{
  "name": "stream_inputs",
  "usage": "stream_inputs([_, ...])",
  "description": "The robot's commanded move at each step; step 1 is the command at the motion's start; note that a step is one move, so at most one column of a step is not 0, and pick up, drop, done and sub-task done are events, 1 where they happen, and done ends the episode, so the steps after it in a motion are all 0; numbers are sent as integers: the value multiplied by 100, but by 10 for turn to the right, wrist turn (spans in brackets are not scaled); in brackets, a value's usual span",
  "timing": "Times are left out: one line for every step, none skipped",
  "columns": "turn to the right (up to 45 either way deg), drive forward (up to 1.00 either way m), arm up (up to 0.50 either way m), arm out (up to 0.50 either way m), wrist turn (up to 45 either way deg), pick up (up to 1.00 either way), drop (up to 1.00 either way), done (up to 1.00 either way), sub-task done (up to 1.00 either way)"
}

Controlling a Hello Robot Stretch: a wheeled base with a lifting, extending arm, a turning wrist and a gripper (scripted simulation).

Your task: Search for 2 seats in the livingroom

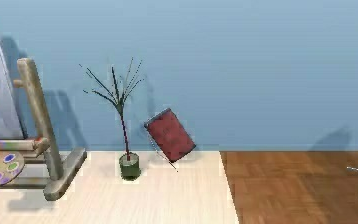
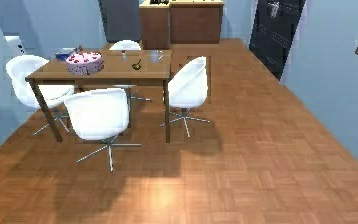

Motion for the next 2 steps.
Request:
stream_inputs([0,5,0,0,0,0,0,0,0])
stream_inputs([450,0,0,0,0,0,0,0,0])
